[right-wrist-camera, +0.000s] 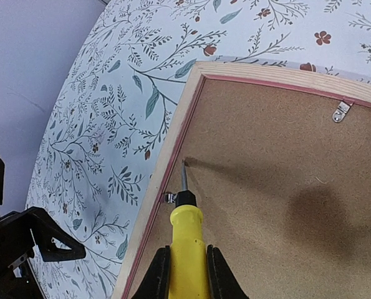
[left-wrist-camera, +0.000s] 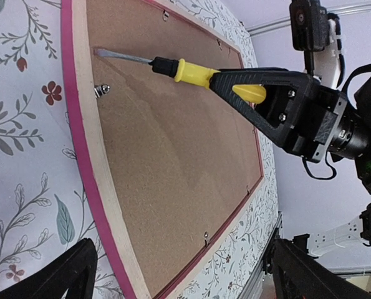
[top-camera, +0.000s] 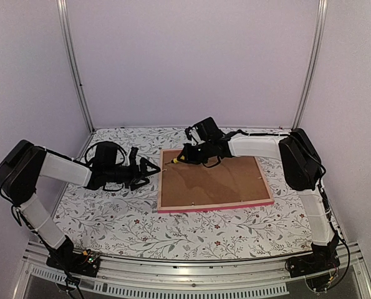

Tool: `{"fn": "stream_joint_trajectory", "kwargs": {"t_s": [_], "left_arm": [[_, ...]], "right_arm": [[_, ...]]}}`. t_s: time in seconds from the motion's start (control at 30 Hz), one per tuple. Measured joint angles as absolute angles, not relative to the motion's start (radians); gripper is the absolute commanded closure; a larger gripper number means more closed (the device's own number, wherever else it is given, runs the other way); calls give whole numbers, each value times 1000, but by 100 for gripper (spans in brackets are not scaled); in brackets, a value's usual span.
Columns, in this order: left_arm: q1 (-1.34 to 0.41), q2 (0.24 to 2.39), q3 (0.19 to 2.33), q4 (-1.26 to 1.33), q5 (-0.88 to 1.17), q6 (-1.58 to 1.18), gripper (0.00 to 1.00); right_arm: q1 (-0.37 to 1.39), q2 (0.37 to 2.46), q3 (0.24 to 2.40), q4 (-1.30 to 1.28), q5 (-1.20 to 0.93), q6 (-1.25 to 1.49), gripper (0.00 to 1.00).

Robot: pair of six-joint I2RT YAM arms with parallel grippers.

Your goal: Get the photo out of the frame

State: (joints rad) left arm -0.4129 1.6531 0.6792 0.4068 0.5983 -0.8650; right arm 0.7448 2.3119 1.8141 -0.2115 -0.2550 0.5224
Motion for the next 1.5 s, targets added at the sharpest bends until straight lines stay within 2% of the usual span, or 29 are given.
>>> {"fn": "stream_joint_trajectory", "kwargs": {"t_s": [1.03, 1.5], "left_arm": [[-413, 1681, 683, 405, 598, -865, 1], [-416, 1680, 690, 397, 602, -853, 1]], "right_arm": [[774, 2221, 1680, -223, -310, 480, 100], [774, 2053, 1555, -350, -308, 451, 100]]}}
